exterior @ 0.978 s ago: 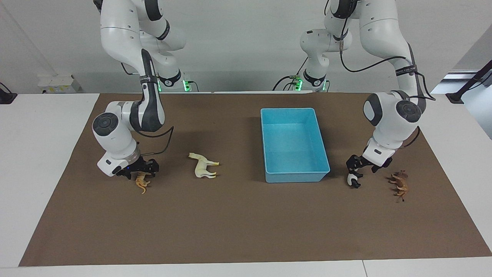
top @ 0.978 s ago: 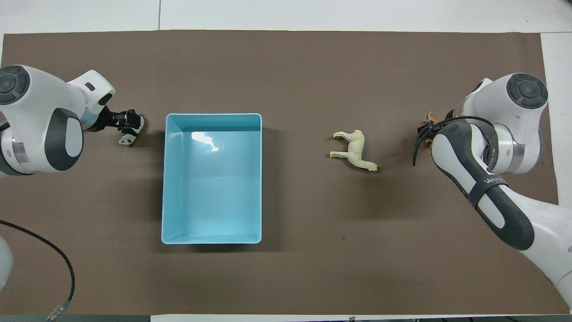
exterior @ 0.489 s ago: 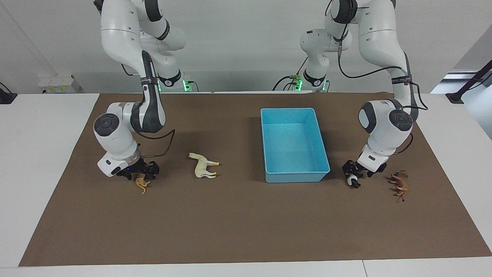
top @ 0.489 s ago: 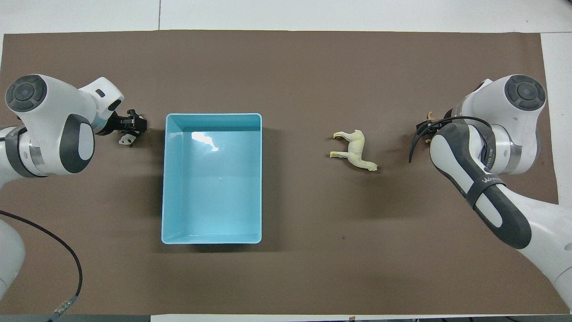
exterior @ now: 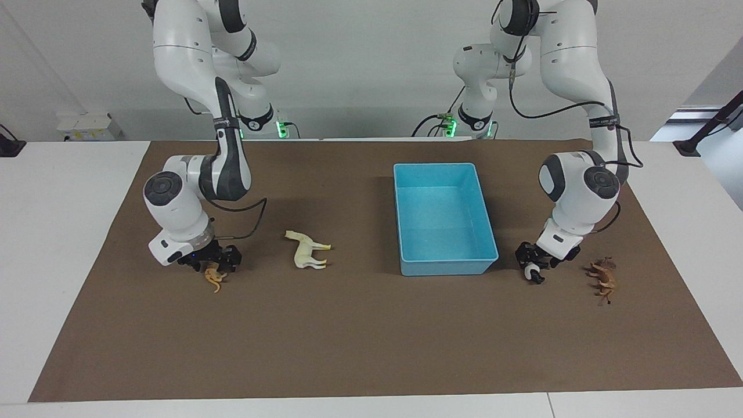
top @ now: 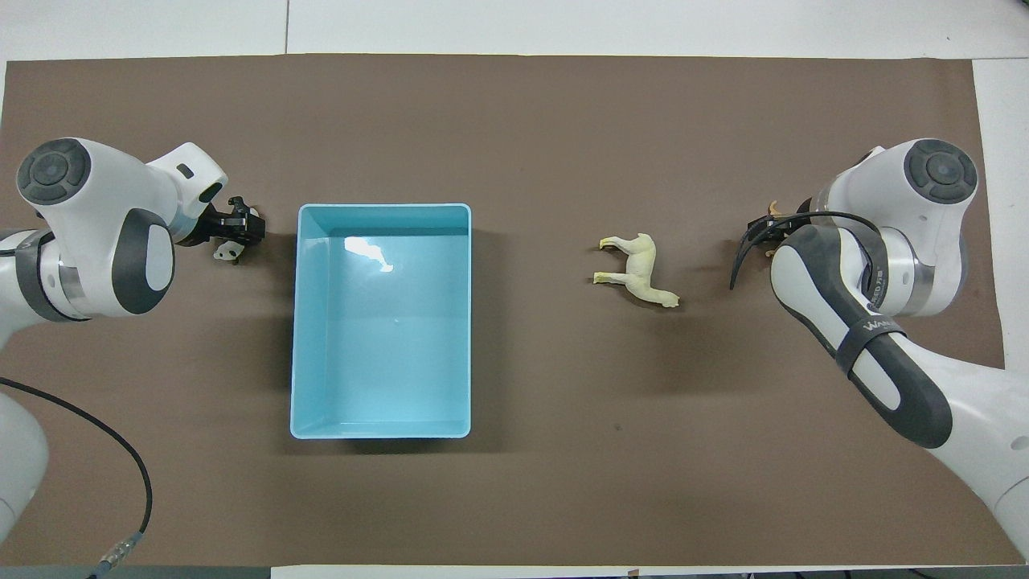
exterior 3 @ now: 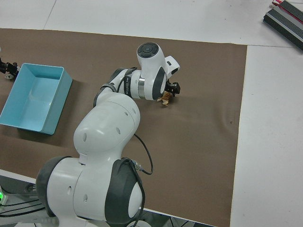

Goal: Put all toys into storage box
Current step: 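Grasp the black-and-white panda with the left gripper and lift it, then drop the panda into the box while the right gripper lifts the tiger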

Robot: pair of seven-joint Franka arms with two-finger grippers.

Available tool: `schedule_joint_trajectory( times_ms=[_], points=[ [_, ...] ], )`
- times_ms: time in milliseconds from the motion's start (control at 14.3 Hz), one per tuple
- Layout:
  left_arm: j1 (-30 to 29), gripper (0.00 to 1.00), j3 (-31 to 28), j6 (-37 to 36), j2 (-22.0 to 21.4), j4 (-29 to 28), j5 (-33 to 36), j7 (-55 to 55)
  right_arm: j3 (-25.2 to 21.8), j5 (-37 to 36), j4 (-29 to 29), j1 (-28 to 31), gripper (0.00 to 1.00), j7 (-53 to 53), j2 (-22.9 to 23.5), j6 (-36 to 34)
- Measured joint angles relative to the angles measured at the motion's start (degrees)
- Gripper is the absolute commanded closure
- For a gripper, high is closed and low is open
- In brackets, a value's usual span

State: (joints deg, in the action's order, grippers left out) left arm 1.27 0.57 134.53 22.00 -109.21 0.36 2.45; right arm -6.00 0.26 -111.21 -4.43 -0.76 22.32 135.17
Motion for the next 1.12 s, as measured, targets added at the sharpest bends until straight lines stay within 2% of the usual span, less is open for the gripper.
schedule_joint_trajectory(
  times_ms=[70,140,210,279,489,699,908,1118],
  points=[
    [-0.01,0.68,-0.03,0.00,-0.06,0.00,0.01,0.00,-0.01,0.03,-0.15,0.01,0.54,-0.10,0.00,0.23],
    [-0.01,0.78,-0.04,0.00,-0.10,0.00,0.01,0.00,-0.04,0.06,-0.30,0.08,0.72,-0.21,0.01,0.66],
    [-0.01,0.79,-0.04,-0.04,-0.13,0.00,0.01,0.00,-0.07,0.12,-0.43,0.19,0.91,-0.31,0.03,1.48],
    [-0.01,0.79,-0.05,-0.10,-0.14,0.00,0.01,0.00,-0.10,0.29,-0.55,0.31,1.00,-0.79,0.02,2.49],
    [0.06,0.79,0.10,-1.61,-0.22,0.46,0.01,-0.60,-0.13,0.47,-0.64,0.33,1.00,-3.52,0.02,3.21],
    [0.26,0.80,0.47,-8.81,-0.93,4.04,-0.01,-2.73,-0.13,0.47,-0.64,0.28,1.00,-3.74,0.02,3.22],
    [1.05,0.80,0.88,-18.81,-5.23,7.35,-1.94,-6.92,-0.06,0.47,-0.32,0.15,1.00,-3.74,0.00,2.81],
    [3.64,0.80,1.53,-29.80,-10.84,9.83,-3.71,-14.13,-0.03,0.48,3.23,-0.21,1.00,-3.75,-1.07,-3.53]
  ],
)
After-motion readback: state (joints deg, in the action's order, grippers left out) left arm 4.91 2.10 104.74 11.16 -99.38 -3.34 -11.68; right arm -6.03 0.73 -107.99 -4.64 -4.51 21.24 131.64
